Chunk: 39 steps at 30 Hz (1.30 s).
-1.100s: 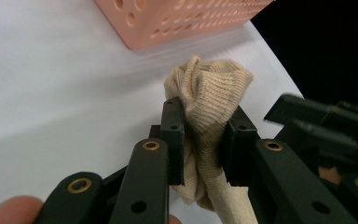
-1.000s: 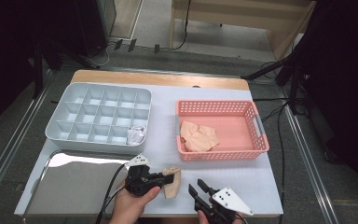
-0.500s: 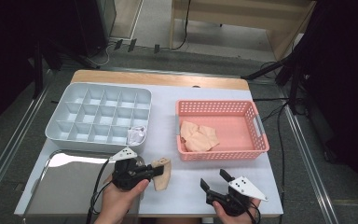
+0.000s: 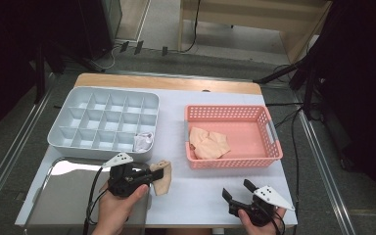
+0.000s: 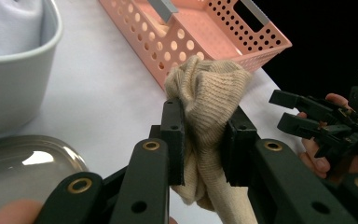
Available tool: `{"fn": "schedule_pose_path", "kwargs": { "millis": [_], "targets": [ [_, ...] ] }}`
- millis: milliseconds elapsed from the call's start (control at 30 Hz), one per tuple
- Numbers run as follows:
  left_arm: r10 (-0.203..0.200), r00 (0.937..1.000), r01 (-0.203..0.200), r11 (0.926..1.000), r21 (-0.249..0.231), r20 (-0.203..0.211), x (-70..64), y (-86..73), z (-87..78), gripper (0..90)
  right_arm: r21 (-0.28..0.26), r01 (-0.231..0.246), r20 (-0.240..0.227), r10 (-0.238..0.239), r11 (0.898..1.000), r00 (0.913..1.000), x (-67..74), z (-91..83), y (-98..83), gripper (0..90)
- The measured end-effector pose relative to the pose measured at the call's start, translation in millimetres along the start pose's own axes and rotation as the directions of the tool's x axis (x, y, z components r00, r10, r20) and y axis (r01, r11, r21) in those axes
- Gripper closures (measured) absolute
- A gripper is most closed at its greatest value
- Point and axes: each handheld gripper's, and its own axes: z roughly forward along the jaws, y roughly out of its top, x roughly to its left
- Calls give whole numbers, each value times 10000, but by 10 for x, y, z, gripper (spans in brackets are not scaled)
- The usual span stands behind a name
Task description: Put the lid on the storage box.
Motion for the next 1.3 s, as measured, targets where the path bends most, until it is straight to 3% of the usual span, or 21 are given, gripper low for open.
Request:
{"fn": "schedule_pose_path", "kwargs": {
  "millis": [100, 433, 1300],
  "targets": [
    [-29, 10000, 28, 9999, -151, -58, 6, 34, -65, 748, 123, 217, 204, -219, 9997, 9996, 5, -33, -18, 124],
    [47, 9999, -56, 9985, -551, -163, 83, 169, -292, 750, -25, 102, 212, -101, 9999, 9997, 18, -64, -6, 132],
    [-329, 9948, 206, 9920, -1249, -967, 337, 312, -591, 749, -89, 12, 148, -11, 10000, 9999, 33, -91, 2, 145]
  ]
}}
